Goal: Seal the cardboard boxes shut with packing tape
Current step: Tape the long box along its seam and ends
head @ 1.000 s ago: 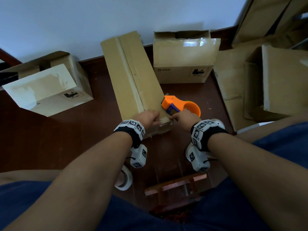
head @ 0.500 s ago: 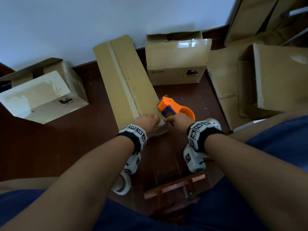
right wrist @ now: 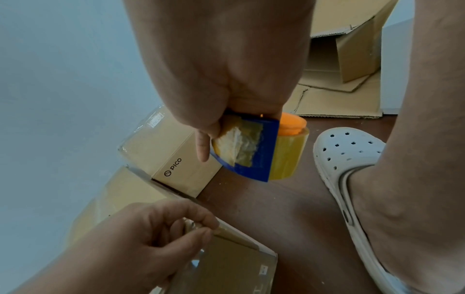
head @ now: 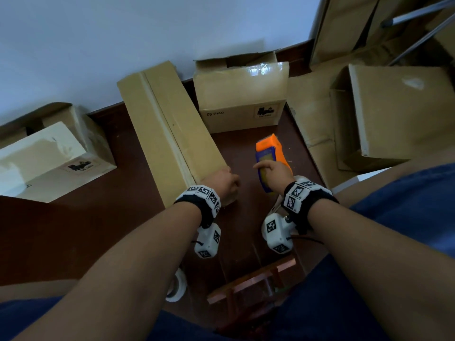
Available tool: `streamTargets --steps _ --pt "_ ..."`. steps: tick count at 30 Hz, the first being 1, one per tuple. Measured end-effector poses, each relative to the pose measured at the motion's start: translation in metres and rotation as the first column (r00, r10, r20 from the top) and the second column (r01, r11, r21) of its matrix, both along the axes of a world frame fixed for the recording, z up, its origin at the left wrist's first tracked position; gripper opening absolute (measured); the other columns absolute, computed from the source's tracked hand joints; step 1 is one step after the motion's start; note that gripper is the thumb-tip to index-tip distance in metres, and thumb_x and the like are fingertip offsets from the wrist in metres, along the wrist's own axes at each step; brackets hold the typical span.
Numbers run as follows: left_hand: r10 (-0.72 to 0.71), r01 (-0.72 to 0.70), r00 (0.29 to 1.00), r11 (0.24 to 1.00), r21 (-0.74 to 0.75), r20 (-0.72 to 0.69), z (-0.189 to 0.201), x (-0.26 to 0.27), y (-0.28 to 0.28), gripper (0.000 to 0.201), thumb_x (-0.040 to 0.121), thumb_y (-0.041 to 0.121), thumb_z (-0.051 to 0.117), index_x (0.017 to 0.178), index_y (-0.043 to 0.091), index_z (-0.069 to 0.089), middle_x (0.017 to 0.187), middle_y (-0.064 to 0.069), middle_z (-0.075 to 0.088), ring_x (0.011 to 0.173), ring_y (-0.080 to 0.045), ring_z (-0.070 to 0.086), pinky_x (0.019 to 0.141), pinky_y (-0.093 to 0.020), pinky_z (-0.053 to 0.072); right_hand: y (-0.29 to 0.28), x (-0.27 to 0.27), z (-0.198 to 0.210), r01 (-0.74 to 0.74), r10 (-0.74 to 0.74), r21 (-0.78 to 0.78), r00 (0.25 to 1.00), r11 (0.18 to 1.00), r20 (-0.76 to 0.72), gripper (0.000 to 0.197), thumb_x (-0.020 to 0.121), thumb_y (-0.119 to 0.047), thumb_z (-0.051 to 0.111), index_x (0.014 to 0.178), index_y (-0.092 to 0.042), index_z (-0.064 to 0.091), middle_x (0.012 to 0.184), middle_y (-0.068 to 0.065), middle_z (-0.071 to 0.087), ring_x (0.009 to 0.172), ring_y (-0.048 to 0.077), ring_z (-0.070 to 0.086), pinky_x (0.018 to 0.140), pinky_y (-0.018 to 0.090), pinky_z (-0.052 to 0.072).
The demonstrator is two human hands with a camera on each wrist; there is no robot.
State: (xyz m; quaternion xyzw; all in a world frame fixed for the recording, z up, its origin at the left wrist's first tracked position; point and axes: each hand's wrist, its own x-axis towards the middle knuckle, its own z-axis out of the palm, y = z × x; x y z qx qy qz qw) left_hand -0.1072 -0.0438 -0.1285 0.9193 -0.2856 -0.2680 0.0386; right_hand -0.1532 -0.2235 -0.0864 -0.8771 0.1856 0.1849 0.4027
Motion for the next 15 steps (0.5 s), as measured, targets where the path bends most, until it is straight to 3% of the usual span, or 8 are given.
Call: streamTargets --steps 6,9,11,15 --pt "-0.052 0.047 0.998 0.993 0.108 0.039 0.000 -0.001 -0.014 0.027 0.095 0.033 0.051 0.107 0.017 0.069 0.105 -0.008 0.045 0.088 -0.029 0.056 0.074 -0.040 0.050 -0.004 -0.004 -0.005 0.041 -0.041 0.079 0.999 0.996 0.001 0.038 0.101 -0.014 0.032 0.110 -0.026 0.067 0.092 0.009 0.059 0.061 0.017 0.048 0.049 0.025 0.036" --pt "-0.051 0.050 0.999 0.993 0.110 0.009 0.000 0.004 -0.013 0.037 0.097 0.043 0.048 0.108 0.016 0.070 0.108 -0.008 0.049 0.093 -0.027 0.055 0.084 -0.042 0.049 -0.008 -0.007 -0.008 0.066 -0.065 0.103 0.998 0.993 -0.010 0.038 0.101 -0.012 0.032 0.109 -0.025 0.067 0.081 0.008 0.059 0.053 0.015 0.044 0.047 0.026 0.033" --pt "-0.091 0.091 0.996 0.986 0.142 -0.008 0.003 0.006 -0.013 0.035 0.099 0.037 0.046 0.113 0.016 0.069 0.111 -0.009 0.052 0.096 -0.025 0.054 0.088 -0.042 0.049 -0.008 -0.007 -0.008 0.071 -0.069 0.104 0.997 0.992 -0.025 0.039 0.101 -0.011 0.031 0.109 -0.025 0.067 0.075 0.006 0.057 0.050 0.016 0.042 0.047 0.027 0.032" --pt "-0.106 0.109 0.994 0.969 0.221 -0.023 0.006 0.009 -0.019 0.027 0.095 0.029 0.052 0.109 0.011 0.069 0.113 -0.010 0.052 0.095 -0.028 0.057 0.087 -0.041 0.050 -0.009 -0.004 0.001 0.057 -0.055 0.104 0.998 0.993 -0.021 0.039 0.101 -0.012 0.031 0.110 -0.025 0.067 0.089 0.010 0.061 0.069 0.027 0.055 0.061 0.033 0.043"
